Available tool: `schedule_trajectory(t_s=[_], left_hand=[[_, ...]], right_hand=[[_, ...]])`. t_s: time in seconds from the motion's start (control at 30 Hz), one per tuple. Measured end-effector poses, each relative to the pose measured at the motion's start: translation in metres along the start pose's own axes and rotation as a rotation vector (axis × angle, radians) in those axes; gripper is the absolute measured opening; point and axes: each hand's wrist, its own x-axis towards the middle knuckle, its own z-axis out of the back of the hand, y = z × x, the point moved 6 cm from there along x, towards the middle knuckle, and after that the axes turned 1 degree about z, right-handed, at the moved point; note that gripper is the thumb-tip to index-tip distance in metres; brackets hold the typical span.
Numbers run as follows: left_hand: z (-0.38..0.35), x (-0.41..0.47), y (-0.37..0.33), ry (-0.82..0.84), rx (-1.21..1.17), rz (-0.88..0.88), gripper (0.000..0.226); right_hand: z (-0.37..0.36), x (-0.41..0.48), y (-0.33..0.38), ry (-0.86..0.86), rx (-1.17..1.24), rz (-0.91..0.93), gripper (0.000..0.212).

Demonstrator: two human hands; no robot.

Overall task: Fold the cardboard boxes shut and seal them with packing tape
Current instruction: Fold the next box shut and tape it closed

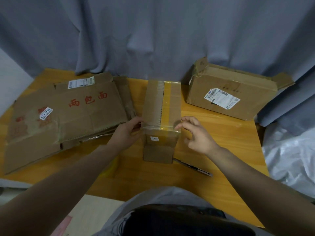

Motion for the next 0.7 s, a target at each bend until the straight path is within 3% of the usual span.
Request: schedule_trajectory(t_s=[0.3,0.6,0.63,0.7], left_hand=[[0.0,-0.006,-0.011,-0.115,0.098,-0.041,0.011],[-0.002,-0.006,-0.011,-0.088,0.169,-0.101,0.007],[-0.002,-0.006,-0.012,-0.068,0.142,-0.108,0.007],[-0.001,-0.006,-0.015,-0.031,0.126,-0.123,0.026]], right_hand=[[-0.006,0.0,-0.004,-0.21,-0.103,0.18,0.014],[-0.011,-0.002,-0.009,-0.317,-0.137,0.294,0.008],[-0.01,-0.003,-0.008,-0.355,-0.157,0.311,0.015],[-0.006,-0.006,-0.004,-0.426,-0.219,0.327,0.024]])
